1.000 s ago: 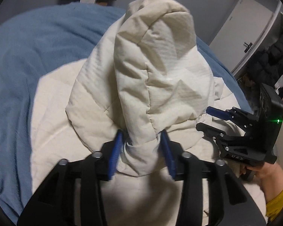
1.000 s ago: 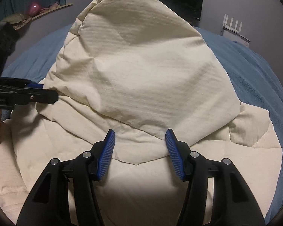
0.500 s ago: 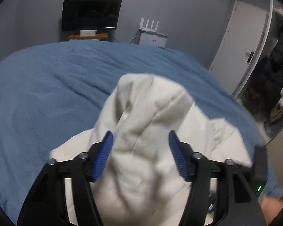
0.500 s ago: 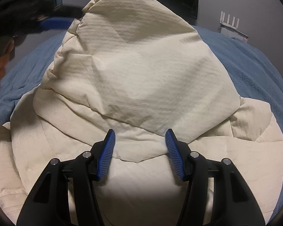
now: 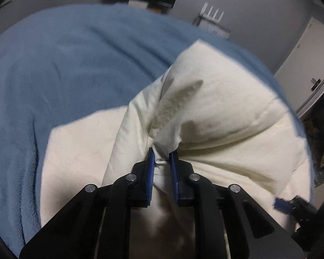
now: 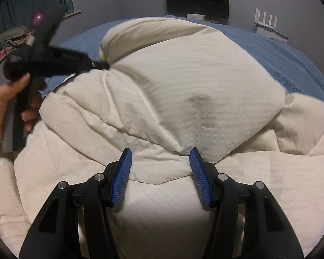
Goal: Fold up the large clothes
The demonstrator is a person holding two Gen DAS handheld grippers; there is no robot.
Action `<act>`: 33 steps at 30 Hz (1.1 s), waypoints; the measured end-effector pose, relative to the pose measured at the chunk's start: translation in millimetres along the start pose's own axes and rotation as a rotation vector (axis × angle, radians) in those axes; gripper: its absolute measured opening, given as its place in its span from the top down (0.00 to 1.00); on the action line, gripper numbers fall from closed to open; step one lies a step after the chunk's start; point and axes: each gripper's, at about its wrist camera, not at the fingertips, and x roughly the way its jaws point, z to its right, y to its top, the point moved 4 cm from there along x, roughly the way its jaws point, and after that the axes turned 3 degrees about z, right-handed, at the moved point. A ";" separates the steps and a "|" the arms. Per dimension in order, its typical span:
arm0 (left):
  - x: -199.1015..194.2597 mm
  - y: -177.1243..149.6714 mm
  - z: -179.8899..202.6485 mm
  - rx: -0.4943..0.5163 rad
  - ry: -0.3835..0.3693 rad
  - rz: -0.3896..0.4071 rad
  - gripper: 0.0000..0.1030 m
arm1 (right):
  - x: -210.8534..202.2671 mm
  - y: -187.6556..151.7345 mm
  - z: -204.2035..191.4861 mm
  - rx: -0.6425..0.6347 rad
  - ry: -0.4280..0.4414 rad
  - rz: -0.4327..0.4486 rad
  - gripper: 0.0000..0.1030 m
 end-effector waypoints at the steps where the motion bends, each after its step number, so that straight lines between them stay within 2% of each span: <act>1: 4.1 -1.1 -4.0 -0.010 -0.010 -0.009 0.84 | 1.8 0.3 0.2 0.002 0.005 -0.003 0.49; 4: 14.2 -4.4 -16.4 -0.069 -0.064 -0.024 0.84 | 5.7 0.3 -0.2 0.001 0.009 -0.007 0.49; 8: 2.6 -3.3 -14.2 -0.027 -0.042 -0.006 0.82 | 10.9 0.3 -0.1 0.001 0.006 -0.007 0.49; 11: -19.9 0.8 -10.1 -0.029 -0.041 0.013 0.74 | 11.4 -0.6 0.8 -0.001 0.000 -0.004 0.49; 15: -58.4 -4.1 6.5 0.071 -0.040 0.035 0.65 | 10.3 -2.4 1.5 -0.002 -0.003 0.004 0.49; 19: -86.0 -31.0 25.2 0.180 -0.042 0.013 0.59 | 5.7 -6.2 -2.0 0.004 0.000 0.015 0.49; 21: -83.0 -43.8 27.7 0.209 -0.037 -0.022 0.59 | 3.8 -8.8 -3.8 0.001 -0.002 0.017 0.49; 23: -73.5 -58.9 22.0 0.239 0.005 -0.052 0.58 | 4.4 -7.8 -1.6 -0.001 -0.005 0.017 0.49; 27: -49.8 -73.2 5.4 0.212 0.006 -0.108 0.57 | 3.3 -9.2 -1.5 0.001 -0.003 0.019 0.49; 30: -48.7 -73.0 8.7 0.244 0.035 -0.098 0.56 | 3.8 -9.3 -2.8 -0.005 -0.012 0.020 0.49; 33: -56.6 -72.2 14.7 0.269 0.049 -0.055 0.56 | 0.9 -7.7 -4.3 -0.002 -0.018 0.022 0.49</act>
